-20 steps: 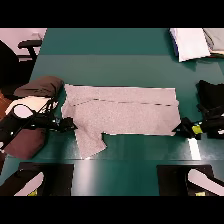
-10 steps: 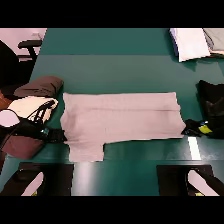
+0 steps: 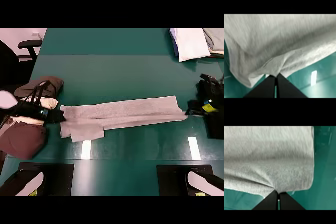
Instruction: Fold the shirts.
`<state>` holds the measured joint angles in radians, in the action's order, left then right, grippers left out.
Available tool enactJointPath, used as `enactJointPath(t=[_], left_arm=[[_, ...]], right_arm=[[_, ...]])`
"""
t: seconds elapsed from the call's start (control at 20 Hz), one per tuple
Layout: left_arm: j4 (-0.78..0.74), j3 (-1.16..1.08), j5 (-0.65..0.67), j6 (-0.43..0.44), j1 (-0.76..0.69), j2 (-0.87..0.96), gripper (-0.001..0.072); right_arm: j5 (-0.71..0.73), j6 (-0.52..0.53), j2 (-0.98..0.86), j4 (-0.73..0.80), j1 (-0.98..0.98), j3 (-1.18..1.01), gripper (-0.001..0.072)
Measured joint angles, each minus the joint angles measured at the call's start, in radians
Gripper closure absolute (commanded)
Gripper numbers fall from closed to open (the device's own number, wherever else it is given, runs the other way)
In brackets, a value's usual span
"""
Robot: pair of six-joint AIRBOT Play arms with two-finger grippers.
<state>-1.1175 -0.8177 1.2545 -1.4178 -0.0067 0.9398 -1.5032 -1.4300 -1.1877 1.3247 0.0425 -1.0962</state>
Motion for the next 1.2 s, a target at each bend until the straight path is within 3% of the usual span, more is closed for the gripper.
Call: enactJointPath(t=[0.15, 0.2, 0.25, 0.3, 0.35, 0.45, 0.5, 0.55, 0.6, 0.9, 1.0, 1.1, 1.15, 1.2], left_arm=[[0.0, -0.086, -0.093, 0.039, 0.0, 0.167, 0.0685], [-0.001, -0.111, -0.113, 0.046, 0.0, 0.214, 0.0655], [-0.001, -0.136, -0.13, 0.052, 0.0, 0.258, 0.0358], [-0.001, -0.157, -0.144, 0.055, 0.0, 0.29, 0.0166], [-0.001, -0.177, -0.152, 0.054, 0.0, 0.315, 0.016], [0.0, -0.217, -0.16, 0.051, 0.0, 0.345, 0.0161], [0.0, -0.238, -0.159, 0.048, 0.0, 0.353, 0.0226], [0.001, -0.258, -0.152, 0.044, 0.0, 0.358, 0.048], [0.005, -0.274, -0.145, 0.042, 0.0, 0.362, 0.0683], [0.105, -0.313, -0.158, 0.039, -0.04, 0.376, 0.0685], [0.124, -0.315, -0.204, 0.032, -0.097, 0.378, 0.0686], [0.135, -0.315, -0.261, 0.013, -0.165, 0.378, 0.0686], [0.138, -0.316, -0.291, 0.005, -0.199, 0.38, 0.0686], [0.142, -0.317, -0.326, -0.005, -0.235, 0.383, 0.0687]], right_arm=[[0.011, -0.001, -0.152, -0.003, -0.028, -0.114, 0.0696], [0.013, -0.001, -0.199, -0.014, -0.03, -0.151, 0.0693], [0.015, -0.001, -0.24, -0.029, -0.029, -0.184, 0.0589], [0.018, 0.0, -0.279, -0.051, -0.024, -0.217, 0.0406], [0.018, 0.008, -0.311, -0.077, -0.014, -0.244, 0.0298], [0.019, 0.038, -0.361, -0.143, 0.016, -0.289, 0.0285], [0.018, 0.054, -0.375, -0.163, 0.037, -0.301, 0.0179], [0.015, 0.072, -0.386, -0.177, 0.062, -0.307, 0.0146], [0.011, 0.084, -0.391, -0.192, 0.088, -0.304, 0.0132], [0.033, 0.17, -0.445, -0.281, 0.259, -0.165, 0.0148], [0.039, 0.212, -0.476, -0.356, 0.275, -0.122, 0.0288], [0.053, 0.259, -0.507, -0.417, 0.263, -0.099, 0.0627], [0.069, 0.275, -0.519, -0.436, 0.252, -0.097, 0.0697], [0.074, 0.289, -0.523, -0.454, 0.242, -0.103, 0.0697]])
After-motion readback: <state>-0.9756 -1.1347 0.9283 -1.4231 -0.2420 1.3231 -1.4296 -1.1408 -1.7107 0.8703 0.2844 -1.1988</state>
